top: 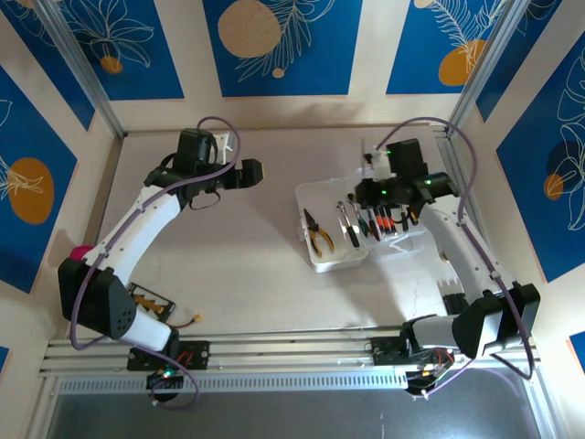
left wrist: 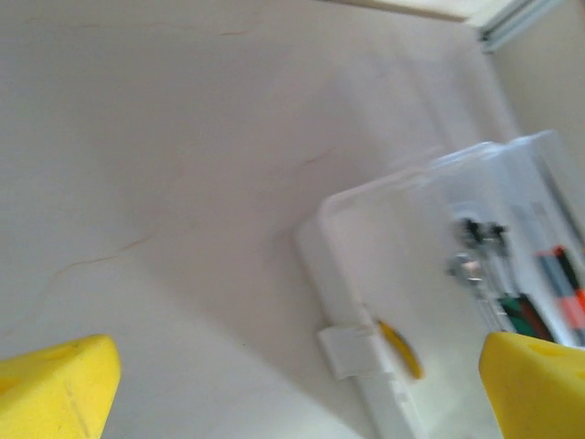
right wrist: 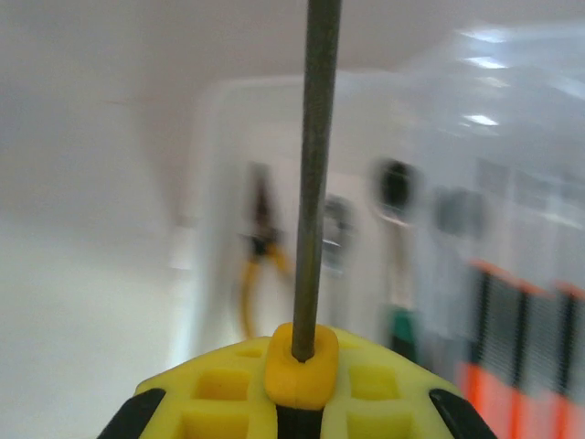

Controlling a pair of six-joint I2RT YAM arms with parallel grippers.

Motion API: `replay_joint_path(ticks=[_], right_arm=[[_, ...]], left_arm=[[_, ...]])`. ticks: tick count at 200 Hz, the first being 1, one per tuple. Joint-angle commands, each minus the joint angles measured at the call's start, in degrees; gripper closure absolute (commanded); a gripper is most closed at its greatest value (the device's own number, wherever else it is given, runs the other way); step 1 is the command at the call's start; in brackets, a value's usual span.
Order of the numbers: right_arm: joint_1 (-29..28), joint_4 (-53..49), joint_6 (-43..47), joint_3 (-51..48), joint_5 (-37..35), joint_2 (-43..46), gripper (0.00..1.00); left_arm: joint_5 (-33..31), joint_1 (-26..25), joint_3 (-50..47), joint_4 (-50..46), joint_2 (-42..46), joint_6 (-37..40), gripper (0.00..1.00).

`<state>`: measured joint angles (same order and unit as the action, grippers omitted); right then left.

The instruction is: Pack the tool kit

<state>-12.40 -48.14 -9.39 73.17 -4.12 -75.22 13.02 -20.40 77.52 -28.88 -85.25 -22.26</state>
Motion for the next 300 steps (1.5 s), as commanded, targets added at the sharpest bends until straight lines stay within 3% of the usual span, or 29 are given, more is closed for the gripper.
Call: replay_joint_path(ticks=[1, 65, 164, 300], right_arm=[[3.3, -9.8, 4.6, -0.6, -12.0, 0.6, 1.00], [7.1, -8.3, 6.9, -0.1, -20.0, -3.6, 1.00], [7.3, -4.3, 7.1, -2.9, -17.9, -7.8, 0.95], [6.9, -4.1, 7.1, -3.9, -25.1, -10.8, 0.94]], left_arm=[[-5.0, 0.3, -0.6, -4.2, -2.3, 3.8, 0.00], [-2.3, 0.2, -5.7, -1.9, -4.5, 2.3, 0.00], [-0.1, 0.3, -6.8, -0.5, -6.2, 1.4, 0.00], [0.7, 0.2, -6.8, -0.2, -6.6, 1.2, 0.00]])
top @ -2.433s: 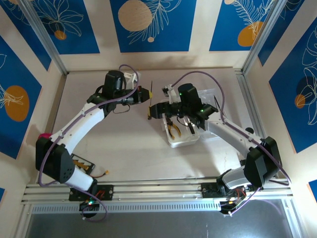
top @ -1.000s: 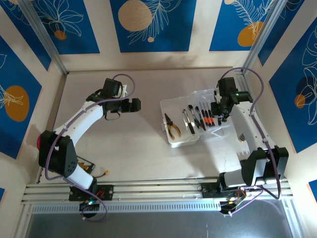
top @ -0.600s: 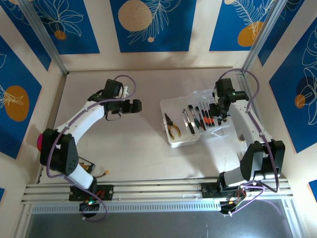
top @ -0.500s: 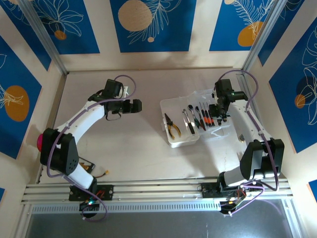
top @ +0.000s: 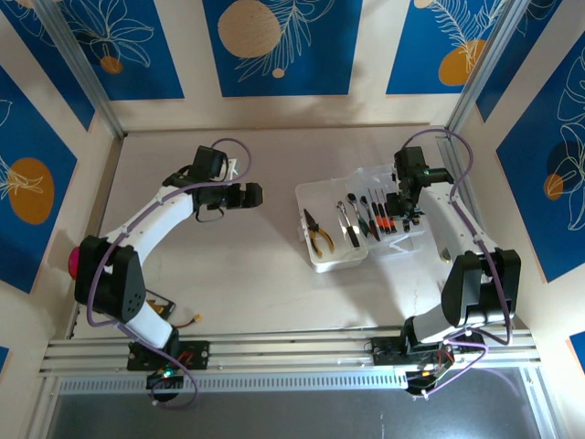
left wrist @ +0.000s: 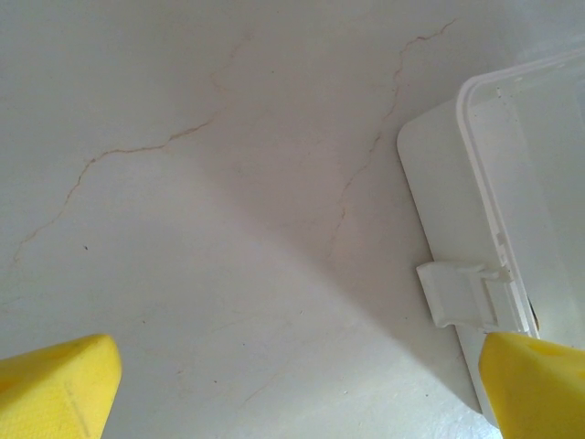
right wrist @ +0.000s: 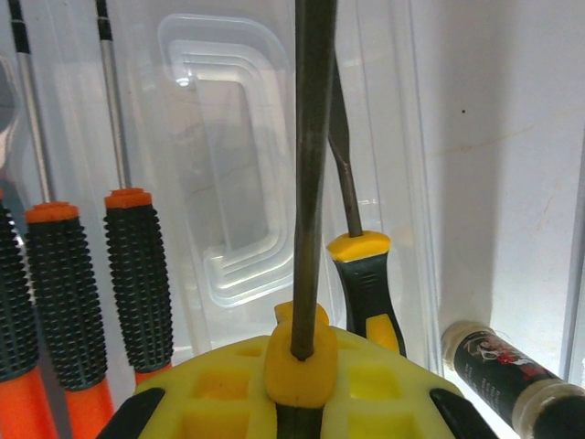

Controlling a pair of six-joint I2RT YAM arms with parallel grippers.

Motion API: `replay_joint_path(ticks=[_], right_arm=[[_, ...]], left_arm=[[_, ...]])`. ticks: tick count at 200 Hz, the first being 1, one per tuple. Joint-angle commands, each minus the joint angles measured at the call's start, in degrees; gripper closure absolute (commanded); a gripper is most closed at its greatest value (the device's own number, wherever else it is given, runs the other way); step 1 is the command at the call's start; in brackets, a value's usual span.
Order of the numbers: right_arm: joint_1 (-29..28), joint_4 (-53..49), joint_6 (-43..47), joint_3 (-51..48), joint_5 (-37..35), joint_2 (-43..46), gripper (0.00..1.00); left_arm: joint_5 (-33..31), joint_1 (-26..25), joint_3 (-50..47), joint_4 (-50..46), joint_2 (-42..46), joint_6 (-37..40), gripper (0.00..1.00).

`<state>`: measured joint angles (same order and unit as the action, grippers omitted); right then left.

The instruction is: Pack the tool kit

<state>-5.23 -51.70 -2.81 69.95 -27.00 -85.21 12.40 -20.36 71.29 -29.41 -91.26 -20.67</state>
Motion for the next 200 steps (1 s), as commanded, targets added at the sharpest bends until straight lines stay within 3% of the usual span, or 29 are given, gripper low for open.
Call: replay_joint_path(ticks=[1, 20, 98, 169, 200], right_arm=[[-0.3, -0.5, 0.5, -0.7, -2.3, -0.8, 0.94], [-0.6, -0.6, 0.5, -0.6, -2.7, -0.6, 0.93], [-2.2, -1.2, 0.2, 0.5, -1.4, 0.5, 0.70], [-2.3, -1.5, -0.6, 0.8, 0.9, 3.8, 0.68], [-1.3, -0.7, -2.4, 0.1, 6.5, 8.2, 0.58]], left_arm=[[1.4, 0.1, -0.5, 0.3, -0.6, -0.4, 0.00], [1.5, 0.1, -0.6, 0.4, -0.6, -0.5, 0.00], [2.3, 0.2, -0.4, 0.7, -0.9, -0.8, 0.00], [2.6, 0.1, -0.5, 0.9, -1.5, -0.8, 0.00], [2.5, 0.1, -0.9, 1.1, -1.6, -0.7, 0.00]])
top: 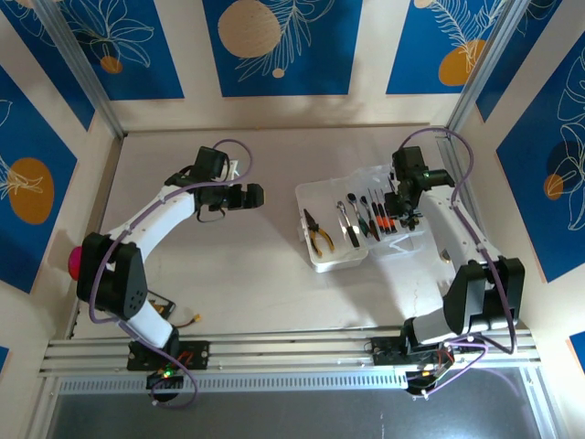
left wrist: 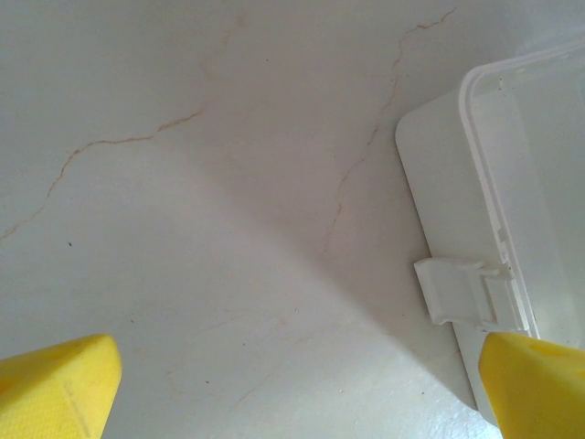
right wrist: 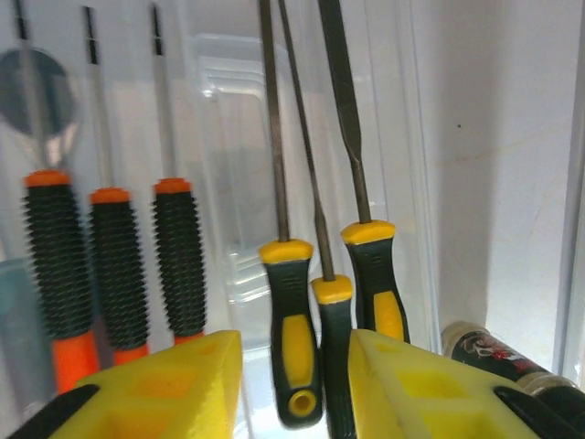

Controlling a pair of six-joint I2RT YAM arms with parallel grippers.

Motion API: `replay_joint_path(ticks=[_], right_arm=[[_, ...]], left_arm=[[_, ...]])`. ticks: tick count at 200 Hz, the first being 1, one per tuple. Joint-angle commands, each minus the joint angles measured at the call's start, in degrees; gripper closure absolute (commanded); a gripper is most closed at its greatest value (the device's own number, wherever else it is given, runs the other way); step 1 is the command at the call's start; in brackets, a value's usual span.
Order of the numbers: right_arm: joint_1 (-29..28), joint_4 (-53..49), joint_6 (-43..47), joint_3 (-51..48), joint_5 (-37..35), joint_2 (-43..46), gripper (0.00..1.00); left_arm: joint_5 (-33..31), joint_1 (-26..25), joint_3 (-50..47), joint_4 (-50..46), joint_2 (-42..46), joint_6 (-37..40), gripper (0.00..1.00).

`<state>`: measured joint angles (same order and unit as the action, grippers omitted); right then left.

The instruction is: Pack the tool kit

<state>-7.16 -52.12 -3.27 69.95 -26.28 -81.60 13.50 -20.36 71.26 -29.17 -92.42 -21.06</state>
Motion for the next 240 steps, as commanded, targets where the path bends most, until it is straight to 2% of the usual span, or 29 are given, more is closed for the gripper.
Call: replay_joint_path(ticks=[1, 12, 28, 48, 96, 114, 127, 136, 167, 180, 201, 240], right_arm=[[0.7, -0.3, -2.1, 0.0, 6.1, 4.8, 0.57], [1.9, 0.3, -4.0, -0.7, 8.7, 7.0, 0.45], [4.6, 1.3, -7.7, -2.7, 12.6, 10.7, 0.22], [8.0, 1.9, -13.1, -6.7, 15.0, 15.9, 0.00], [15.5, 1.2, -26.1, -19.8, 20.1, 33.9, 0.01], [17.6, -0.9, -29.5, -22.9, 20.7, 36.8, 0.01], [16.7, -1.6, -32.0, -22.6, 18.6, 37.5, 0.01], [17.6, -1.4, -33.4, -22.9, 19.9, 37.4, 0.00], [22.0, 1.6, -40.6, -28.0, 26.8, 37.5, 0.18], [23.3, 2.5, -44.0, -30.7, 28.0, 38.2, 0.33], [24.8, 3.8, -47.7, -34.7, 28.0, 39.8, 0.46], [25.6, 6.6, -49.6, -38.8, 25.6, 38.5, 0.47]], left_arm=[[1.4, 0.1, -0.9, 0.9, -0.5, -0.3, 0.00], [1.0, -0.1, -0.9, 0.8, -0.8, -0.2, 0.00], [-0.6, -0.8, -0.2, 0.2, -1.9, 0.7, 0.00], [-3.3, -2.9, 1.9, -1.2, -4.1, 2.0, 0.00], [-3.8, -6.6, 4.7, 0.2, -9.1, 2.1, 0.00], [-3.3, -7.5, 5.3, 1.3, -10.6, 2.0, 0.00], [-3.0, -8.0, 5.6, 1.8, -11.8, 2.0, 0.00], [-2.6, -8.3, 5.7, 2.6, -12.4, 1.9, 0.00], [-1.2, -8.9, 5.8, 5.1, -14.2, 1.1, 0.00], [-0.7, -9.1, 5.8, 6.1, -14.8, 0.8, 0.00], [0.5, -9.3, 5.8, 7.5, -15.8, 0.3, 0.00], [2.8, -9.7, 6.5, 9.1, -17.7, -0.1, 0.00]])
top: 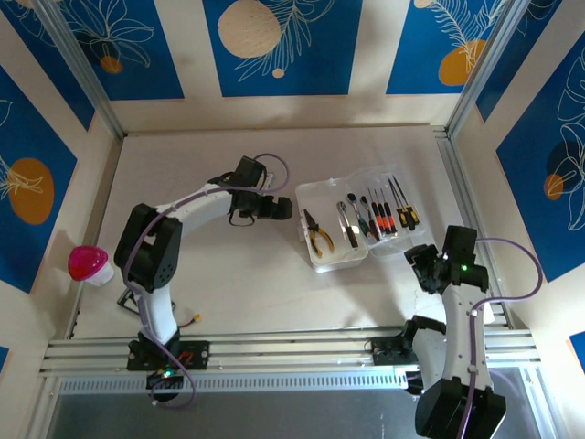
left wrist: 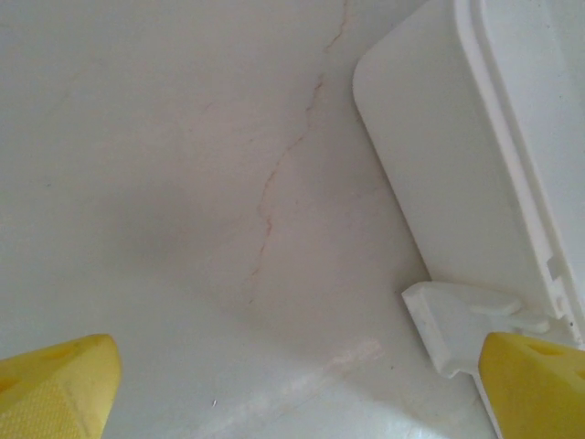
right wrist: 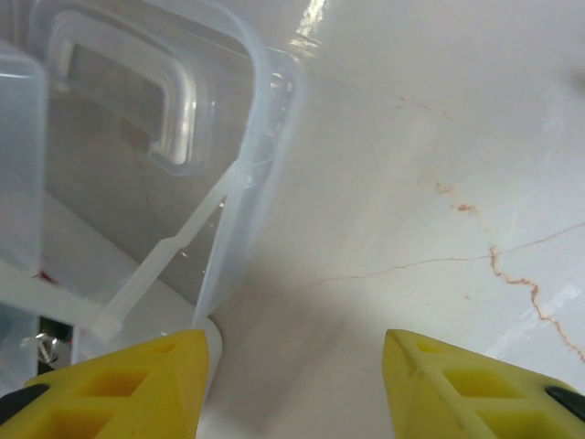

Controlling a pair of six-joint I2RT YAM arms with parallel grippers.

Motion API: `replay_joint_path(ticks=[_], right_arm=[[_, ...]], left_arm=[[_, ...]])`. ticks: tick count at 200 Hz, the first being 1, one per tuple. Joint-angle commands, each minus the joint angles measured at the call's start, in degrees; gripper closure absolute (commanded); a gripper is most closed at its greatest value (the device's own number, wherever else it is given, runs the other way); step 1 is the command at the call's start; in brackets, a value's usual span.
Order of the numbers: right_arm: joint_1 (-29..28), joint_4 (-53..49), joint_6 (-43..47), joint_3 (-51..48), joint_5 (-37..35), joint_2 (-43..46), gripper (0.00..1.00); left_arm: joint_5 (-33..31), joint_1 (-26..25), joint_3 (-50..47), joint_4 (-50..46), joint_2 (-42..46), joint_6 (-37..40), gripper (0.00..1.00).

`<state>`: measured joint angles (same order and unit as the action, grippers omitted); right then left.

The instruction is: Pack the tool kit

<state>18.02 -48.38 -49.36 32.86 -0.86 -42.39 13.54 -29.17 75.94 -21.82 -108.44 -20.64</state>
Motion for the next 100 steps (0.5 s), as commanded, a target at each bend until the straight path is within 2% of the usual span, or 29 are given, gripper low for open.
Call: replay_joint_path(ticks=[1, 54, 100], right_arm=[[0.4, 3.0, -3.6, -1.8, 0.1, -0.8, 0.47], [0.8, 14.2, -5.2, -4.8, -2.9, -5.2, 0.47], [1.9, 20.8, -5.2, -3.7, -4.4, -9.3, 0.47]], left_arm=[[2.8, -0.8, 1.9, 1.7, -1.7, -0.6, 0.00], [3.7, -1.1, 2.0, 2.2, -2.2, -0.9, 0.00], [3.7, -1.4, 1.8, 1.7, -1.9, -1.1, 0.00]])
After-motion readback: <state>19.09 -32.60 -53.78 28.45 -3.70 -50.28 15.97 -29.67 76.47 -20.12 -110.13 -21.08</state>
